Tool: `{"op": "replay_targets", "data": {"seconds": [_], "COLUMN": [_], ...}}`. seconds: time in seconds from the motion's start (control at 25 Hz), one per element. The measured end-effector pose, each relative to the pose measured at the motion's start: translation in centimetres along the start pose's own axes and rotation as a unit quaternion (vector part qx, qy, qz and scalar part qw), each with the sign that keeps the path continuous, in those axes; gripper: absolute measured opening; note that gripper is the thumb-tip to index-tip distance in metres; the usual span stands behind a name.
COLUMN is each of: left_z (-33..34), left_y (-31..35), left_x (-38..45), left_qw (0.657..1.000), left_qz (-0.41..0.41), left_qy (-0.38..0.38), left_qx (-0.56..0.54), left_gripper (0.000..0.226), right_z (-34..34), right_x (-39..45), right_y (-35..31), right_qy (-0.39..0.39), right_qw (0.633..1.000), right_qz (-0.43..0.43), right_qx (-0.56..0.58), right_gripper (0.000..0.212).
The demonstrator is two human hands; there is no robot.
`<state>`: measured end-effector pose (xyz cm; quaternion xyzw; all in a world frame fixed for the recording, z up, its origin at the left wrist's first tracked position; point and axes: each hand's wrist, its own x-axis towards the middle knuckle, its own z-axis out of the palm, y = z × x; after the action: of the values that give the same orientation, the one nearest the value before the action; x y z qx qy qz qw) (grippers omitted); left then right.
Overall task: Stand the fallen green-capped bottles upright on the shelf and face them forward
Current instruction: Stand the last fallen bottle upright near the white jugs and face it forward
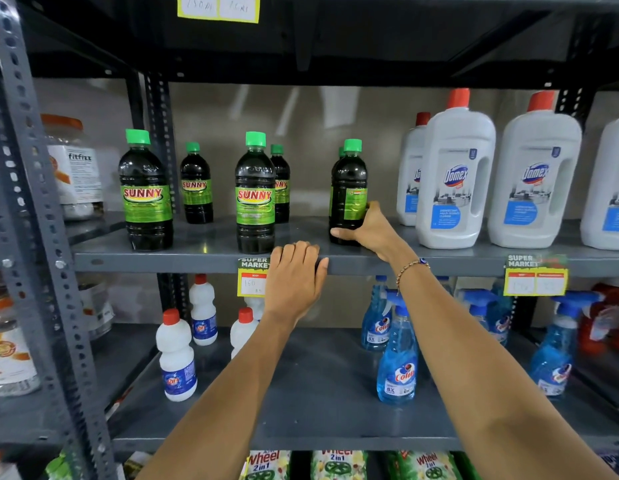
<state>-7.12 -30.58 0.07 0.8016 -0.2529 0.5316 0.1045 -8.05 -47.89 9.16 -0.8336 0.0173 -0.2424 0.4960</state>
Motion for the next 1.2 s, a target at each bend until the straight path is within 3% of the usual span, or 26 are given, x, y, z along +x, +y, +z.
{"op": "replay_targets", "data": {"seconds": [0.16,0.28,0.36,0.44,0.6,0.72,0.8,0.96,1.12,1.2], "left_z": [0.12,0.08,0.08,0.15,0.1,0.0,0.06,0.04,0.16,0.15], "left_y": [0.02,-0.05,-0.01,0.0,0.02,0.04,0.11,0.05,0.11,0.04], "left_x": [-0.09,-0.02,-0.05,-0.11,-0.04,-0.07,-0.21,-0.08,-0.16,-0.16], "left_qw": [1.0,1.0,1.0,1.0,1.0,1.0,1.0,1.0,1.0,1.0], "left_qz": [0.003,-0.001,0.002,0.005,0.003,0.003,0.002,-0.004,0.003,0.001], "left_qy": [0.008,0.003,0.006,0.015,0.024,0.023,0.022,0.019,0.021,0.022], "left_qx": [-0.003,-0.006,-0.004,-0.006,-0.001,-0.006,-0.011,-0.011,-0.017,-0.015], "left_gripper": [0.036,0.035,0.035,0.034,0.032,0.033,0.033,0.033,0.033,0.033], "right_z": [-0.34,-0.01,-0.09,-0.32,0.14,-0.14,-0.29,-0.1,-0.49,-0.25], "right_x": [0.25,-0.08,0.1,0.0,-0.58,-0.13,-0.21,-0.37,-0.01,-0.27], "right_y": [0.13,0.08,0.02,0.04,-0.01,-0.08,0.02,0.13,0.27,0.14], "right_qy": [0.004,0.042,0.006,-0.011,0.05,-0.018,-0.023,0.033,-0.019,0.019], "right_qw": [0.999,0.999,1.0,1.0,0.997,1.0,0.999,0.999,0.999,1.0], "right_qz": [0.01,-0.011,-0.014,-0.005,-0.033,-0.014,-0.007,0.0,0.008,-0.002], "right_qx": [0.051,-0.03,-0.006,0.025,-0.055,0.005,0.028,0.009,0.049,0.021], "right_gripper": [0.06,0.066,0.044,0.036,0.053,0.042,0.043,0.083,0.061,0.074]}}
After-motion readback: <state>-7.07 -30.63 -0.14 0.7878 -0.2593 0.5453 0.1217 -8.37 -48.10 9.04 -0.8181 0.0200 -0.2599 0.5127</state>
